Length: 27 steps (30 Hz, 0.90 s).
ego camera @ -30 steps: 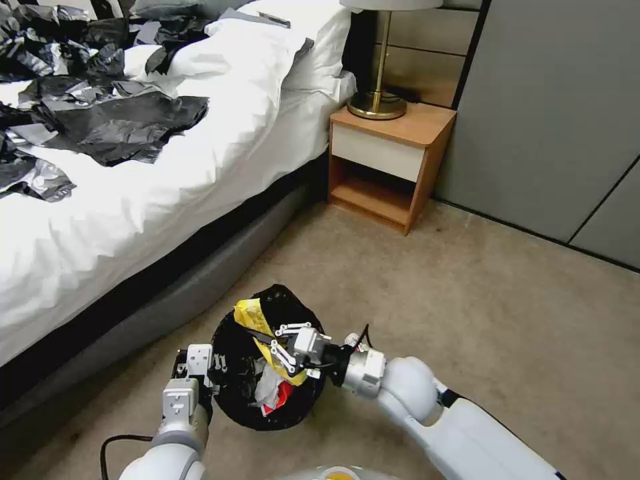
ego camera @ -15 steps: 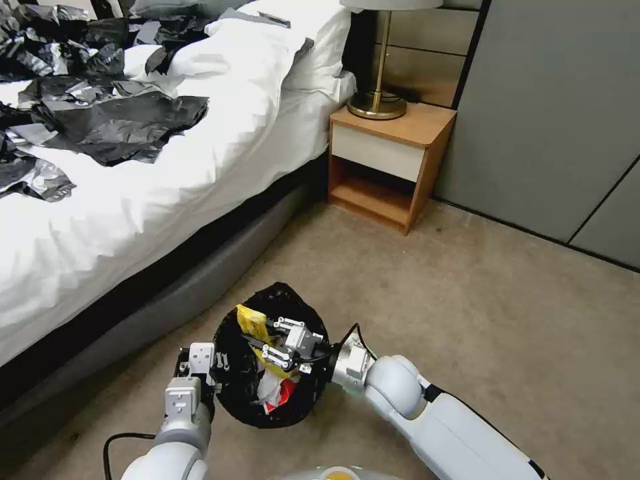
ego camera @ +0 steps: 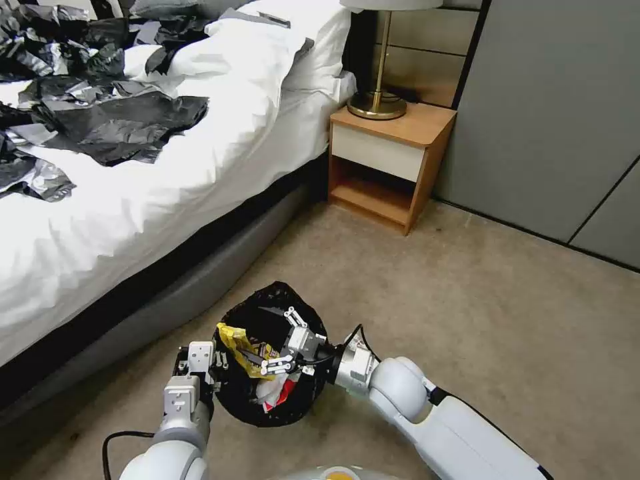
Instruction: Pick up the trash bin, then pick up the garbage from the floor and place it into the trash bin.
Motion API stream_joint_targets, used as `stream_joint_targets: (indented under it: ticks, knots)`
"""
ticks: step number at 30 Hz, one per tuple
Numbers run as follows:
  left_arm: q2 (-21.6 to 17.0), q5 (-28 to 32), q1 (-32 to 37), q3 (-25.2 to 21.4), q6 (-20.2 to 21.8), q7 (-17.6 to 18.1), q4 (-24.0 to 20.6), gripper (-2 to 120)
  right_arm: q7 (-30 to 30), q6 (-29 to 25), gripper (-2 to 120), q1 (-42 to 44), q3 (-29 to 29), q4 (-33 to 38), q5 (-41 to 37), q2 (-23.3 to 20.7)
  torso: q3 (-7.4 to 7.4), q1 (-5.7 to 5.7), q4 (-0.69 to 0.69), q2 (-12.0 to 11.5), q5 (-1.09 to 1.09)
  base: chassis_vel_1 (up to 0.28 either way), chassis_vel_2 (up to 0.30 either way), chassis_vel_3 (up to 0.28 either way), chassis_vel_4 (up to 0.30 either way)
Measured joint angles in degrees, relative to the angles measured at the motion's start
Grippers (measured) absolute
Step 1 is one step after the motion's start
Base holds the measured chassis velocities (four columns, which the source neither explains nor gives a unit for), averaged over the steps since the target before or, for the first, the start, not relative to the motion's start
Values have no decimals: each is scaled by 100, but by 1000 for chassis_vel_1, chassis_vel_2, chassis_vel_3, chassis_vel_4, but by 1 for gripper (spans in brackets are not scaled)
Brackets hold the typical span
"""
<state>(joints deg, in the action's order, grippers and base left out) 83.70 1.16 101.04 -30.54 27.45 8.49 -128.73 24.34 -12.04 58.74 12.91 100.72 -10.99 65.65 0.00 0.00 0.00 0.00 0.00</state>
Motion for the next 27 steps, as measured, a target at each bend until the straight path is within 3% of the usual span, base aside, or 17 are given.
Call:
stream_joint_targets:
  ticks: [5, 9, 12, 14, 16, 17, 19, 27]
  knots:
    - [-13, 4, 12, -34, 6, -1, -4, 3, -61, 3, 107, 37, -162, 437, -10, -115, 0, 0, 1, 0, 0, 0, 0, 0, 0]
    - [-28, 7, 11, -64, 15, -2, -5, 3, -294, 19, 113, 162, -630, 1163, -69, -187, 0, 0, 2, 0, 0, 0, 0, 0, 0]
    - [-49, 16, -2, -85, 22, -2, -4, 3, -951, 219, 114, 623, -1232, 2110, -21, -298, 0, 0, 1, 0, 0, 0, 0, 0, 0]
    - [-52, 16, -3, -90, 21, -2, -2, 3, -1053, 251, 114, 701, -1306, 2204, 5, -312, 0, 0, 0, 0, 0, 0, 0, 0, 0]
    - [-72, 33, -5, -118, 22, -2, 5, 3, -1719, 329, 114, 1381, -1923, 2670, 385, -264, 0, 0, 0, 0, 1, 0, 0, 0, 0]
    - [-72, 33, -5, -118, 22, -2, 5, 3, -1719, 329, 114, 1381, -1923, 2670, 385, -264, 0, 0, 0, 0, 1, 0, 0, 0, 0]
    - [-82, 61, 11, -145, 19, -2, 3, 3, -2196, 150, 107, 2417, -2596, 2882, 648, 110, 0, -1, -1, 0, 0, 0, 0, 0, 0]
    - [-111, 110, 2, -175, 13, -1, -7, 3, -2423, -126, 100, 3289, -2853, 2604, 928, 496, -1, 0, 0, 0, -1, 0, 0, 0, 0]
